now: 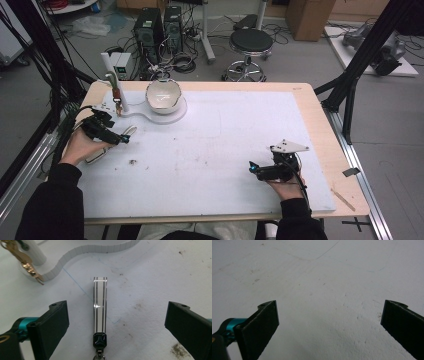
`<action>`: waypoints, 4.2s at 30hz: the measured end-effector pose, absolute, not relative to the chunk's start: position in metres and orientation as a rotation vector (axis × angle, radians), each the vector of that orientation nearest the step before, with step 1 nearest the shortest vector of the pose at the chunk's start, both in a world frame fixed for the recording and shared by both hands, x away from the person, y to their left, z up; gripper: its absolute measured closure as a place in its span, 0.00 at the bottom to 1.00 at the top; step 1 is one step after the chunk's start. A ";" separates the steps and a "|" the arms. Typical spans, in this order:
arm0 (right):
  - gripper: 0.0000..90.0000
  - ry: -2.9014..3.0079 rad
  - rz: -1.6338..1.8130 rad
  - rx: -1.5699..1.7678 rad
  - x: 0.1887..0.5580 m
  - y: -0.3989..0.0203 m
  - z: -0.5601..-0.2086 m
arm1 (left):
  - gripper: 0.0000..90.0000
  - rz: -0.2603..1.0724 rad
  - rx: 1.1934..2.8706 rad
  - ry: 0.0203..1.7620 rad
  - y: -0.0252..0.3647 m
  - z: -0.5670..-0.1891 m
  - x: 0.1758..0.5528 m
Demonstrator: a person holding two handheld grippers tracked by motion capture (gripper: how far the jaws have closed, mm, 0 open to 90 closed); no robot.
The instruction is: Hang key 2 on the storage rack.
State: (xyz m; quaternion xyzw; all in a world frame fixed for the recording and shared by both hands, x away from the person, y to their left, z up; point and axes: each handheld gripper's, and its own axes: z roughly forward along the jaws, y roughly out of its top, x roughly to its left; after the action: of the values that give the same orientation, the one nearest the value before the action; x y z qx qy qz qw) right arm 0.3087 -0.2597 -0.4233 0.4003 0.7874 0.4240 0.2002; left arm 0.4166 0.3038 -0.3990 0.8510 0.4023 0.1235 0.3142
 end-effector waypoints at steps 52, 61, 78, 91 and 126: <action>0.01 2.201 1.155 1.119 0.308 -0.257 -0.424 | 0.83 0.469 2.109 1.249 0.331 -0.389 0.424; 0.01 2.202 1.166 1.112 0.309 -0.255 -0.423 | 0.83 0.541 1.972 1.279 0.355 -0.364 0.406; 0.01 2.194 1.166 1.106 0.307 -0.255 -0.421 | 0.83 0.683 1.996 1.191 0.358 -0.289 0.410; 0.01 2.209 1.143 1.116 0.309 -0.255 -0.424 | 0.83 0.798 1.883 1.172 0.378 -0.240 0.431; 0.01 2.234 1.111 1.107 0.308 -0.258 -0.429 | 0.83 1.132 1.666 1.112 0.358 -0.259 0.482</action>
State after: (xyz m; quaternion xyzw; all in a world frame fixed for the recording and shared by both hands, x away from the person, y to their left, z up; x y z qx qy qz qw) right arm 0.3084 -0.2579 -0.4287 0.3969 0.8012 0.3984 0.2044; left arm 0.4820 0.3584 -0.2587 0.6610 0.4413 0.4492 0.4081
